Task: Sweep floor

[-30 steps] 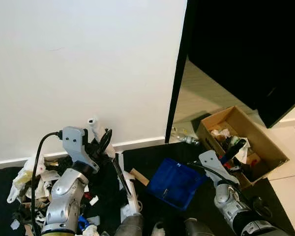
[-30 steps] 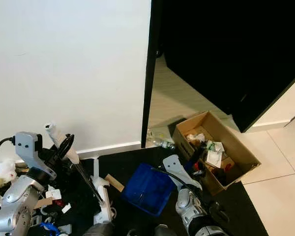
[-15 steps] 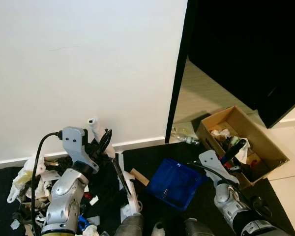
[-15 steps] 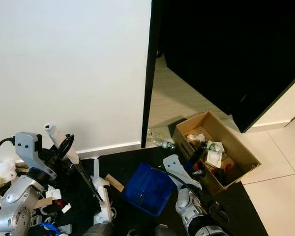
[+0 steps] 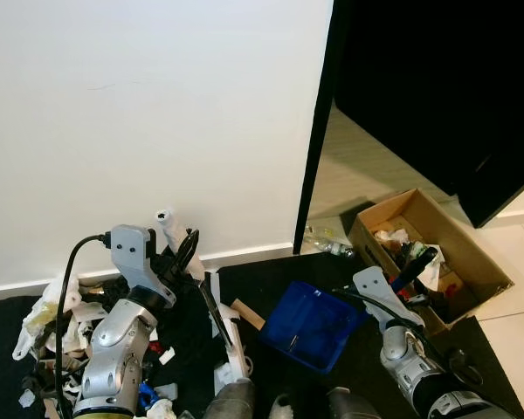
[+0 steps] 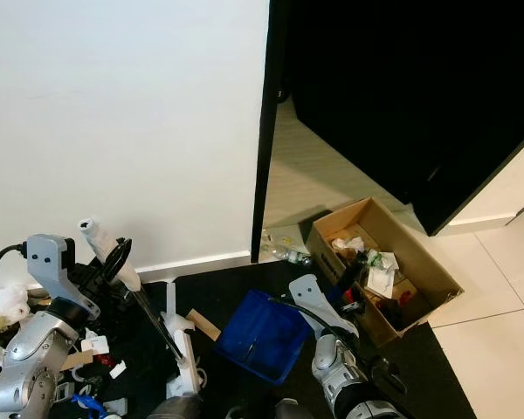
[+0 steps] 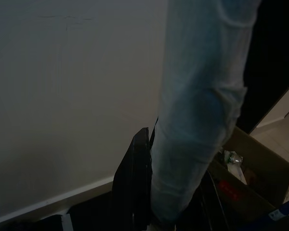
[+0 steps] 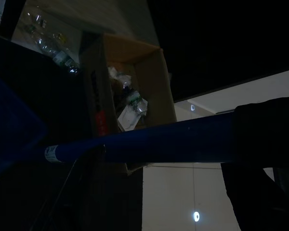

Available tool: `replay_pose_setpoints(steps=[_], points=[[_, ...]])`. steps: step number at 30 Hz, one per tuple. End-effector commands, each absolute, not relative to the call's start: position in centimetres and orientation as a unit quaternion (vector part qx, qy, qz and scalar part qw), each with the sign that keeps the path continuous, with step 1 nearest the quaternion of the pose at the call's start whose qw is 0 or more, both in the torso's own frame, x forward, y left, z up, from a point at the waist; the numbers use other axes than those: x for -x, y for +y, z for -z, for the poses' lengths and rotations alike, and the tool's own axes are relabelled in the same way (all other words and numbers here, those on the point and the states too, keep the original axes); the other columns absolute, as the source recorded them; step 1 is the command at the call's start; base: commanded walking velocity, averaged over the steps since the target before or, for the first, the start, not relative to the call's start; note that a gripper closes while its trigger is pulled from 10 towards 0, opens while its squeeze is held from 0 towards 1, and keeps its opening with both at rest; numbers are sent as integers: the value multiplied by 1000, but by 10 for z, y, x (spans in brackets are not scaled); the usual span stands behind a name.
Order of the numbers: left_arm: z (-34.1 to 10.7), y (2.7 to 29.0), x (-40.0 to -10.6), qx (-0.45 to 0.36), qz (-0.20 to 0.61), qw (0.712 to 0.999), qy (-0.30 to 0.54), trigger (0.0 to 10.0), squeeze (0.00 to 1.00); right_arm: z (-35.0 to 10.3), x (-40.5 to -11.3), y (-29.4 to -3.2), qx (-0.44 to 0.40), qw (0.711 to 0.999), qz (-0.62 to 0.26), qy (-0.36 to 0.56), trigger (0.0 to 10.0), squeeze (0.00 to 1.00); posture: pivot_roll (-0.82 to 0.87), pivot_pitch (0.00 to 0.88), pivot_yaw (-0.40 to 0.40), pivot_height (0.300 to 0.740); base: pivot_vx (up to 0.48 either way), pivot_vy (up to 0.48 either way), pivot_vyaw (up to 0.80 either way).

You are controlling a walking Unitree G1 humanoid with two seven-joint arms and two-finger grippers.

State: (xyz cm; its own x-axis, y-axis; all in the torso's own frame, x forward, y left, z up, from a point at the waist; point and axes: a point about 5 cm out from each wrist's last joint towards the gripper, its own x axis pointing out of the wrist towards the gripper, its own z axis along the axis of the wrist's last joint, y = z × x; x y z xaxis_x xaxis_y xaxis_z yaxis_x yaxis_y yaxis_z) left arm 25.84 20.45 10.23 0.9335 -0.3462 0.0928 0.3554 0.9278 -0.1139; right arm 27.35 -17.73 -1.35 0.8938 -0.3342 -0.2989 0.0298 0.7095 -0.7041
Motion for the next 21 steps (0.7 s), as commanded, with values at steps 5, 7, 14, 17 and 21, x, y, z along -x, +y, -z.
replay_pose_setpoints(steps=[5, 7, 14, 17, 21], points=[[-102, 200, -257, 72, 180, 980, -43, 10000, 0, 19, -267, -181, 370, 896, 101, 224, 10000, 0, 222, 138, -13, 740, 0, 0, 0], [-102, 200, -257, 72, 180, 980, -43, 10000, 8, 19, -267, -181, 370, 896, 101, 224, 10000, 0, 218, 138, -12, 740, 0, 0, 0], [-102, 200, -258, 73, 182, 980, -43, 10000, 4, 19, -267, -181, 370, 896, 102, 224, 10000, 0, 223, 138, -13, 740, 0, 0, 0], [-103, 201, -258, 73, 179, 980, -46, 10000, 4, 19, -267, -181, 370, 896, 102, 224, 10000, 0, 224, 139, -13, 740, 0, 0, 0], [-102, 202, -257, 72, 178, 980, -45, 10000, 8, 19, -267, -181, 370, 896, 102, 224, 10000, 0, 224, 139, -13, 740, 0, 0, 0]])
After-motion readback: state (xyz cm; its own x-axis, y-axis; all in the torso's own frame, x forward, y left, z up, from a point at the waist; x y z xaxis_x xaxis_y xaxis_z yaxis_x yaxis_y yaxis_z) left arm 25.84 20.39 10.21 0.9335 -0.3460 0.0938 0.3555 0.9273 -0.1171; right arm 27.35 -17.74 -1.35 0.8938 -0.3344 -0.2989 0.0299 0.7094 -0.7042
